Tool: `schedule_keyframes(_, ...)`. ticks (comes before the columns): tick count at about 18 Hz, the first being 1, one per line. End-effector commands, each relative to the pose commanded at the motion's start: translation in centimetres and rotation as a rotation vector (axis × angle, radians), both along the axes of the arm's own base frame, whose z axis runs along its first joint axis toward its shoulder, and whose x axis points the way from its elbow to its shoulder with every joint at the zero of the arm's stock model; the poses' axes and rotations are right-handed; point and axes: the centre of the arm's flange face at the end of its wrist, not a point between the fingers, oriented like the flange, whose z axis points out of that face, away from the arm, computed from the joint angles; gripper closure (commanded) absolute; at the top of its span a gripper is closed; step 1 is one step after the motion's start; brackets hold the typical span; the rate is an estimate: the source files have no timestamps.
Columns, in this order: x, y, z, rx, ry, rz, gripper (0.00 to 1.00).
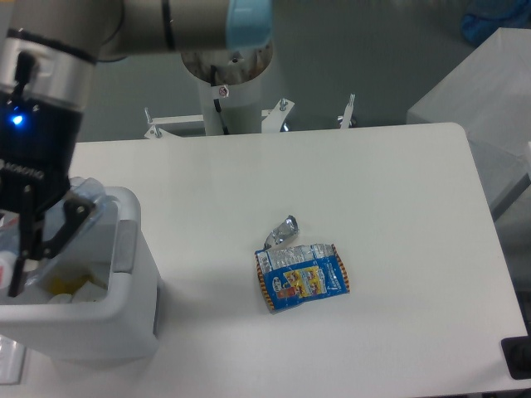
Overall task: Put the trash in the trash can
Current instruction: 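Carry the bottle over the white trash bin and release it, then move the open gripper back above the blue snack wrapper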
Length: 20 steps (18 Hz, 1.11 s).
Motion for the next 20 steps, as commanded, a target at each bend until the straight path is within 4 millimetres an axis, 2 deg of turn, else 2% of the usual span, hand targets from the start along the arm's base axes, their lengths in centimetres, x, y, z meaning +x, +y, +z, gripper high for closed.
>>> schedule_keyframes(3, -0.1, 0.1, -0.5, -0.008, -0.004, 0.000, 0.57)
schedule_keyframes(7, -0.1, 0.0, -1.0, -0.018, 0.000, -0.001, 0.36)
schedule_keyframes(12, -0.1, -0.4, -1.3, -0.026, -0.004, 0.002, 0.27)
schedule_keyframes(13, -0.6, -0.4, -1.7, -0.033, -0.008, 0.011, 0.25)
schedule_keyframes(14, -1.3, -0.6, -2.1, -0.040, -0.013, 0.022, 0.21)
schedule_keyframes(17, -7.5, -3.8, -3.0, -0.063, -0.031, 0.127, 0.05)
schedule_keyframes(20, -13.3, -7.7, -5.5, -0.106, -0.062, 0.233, 0.01)
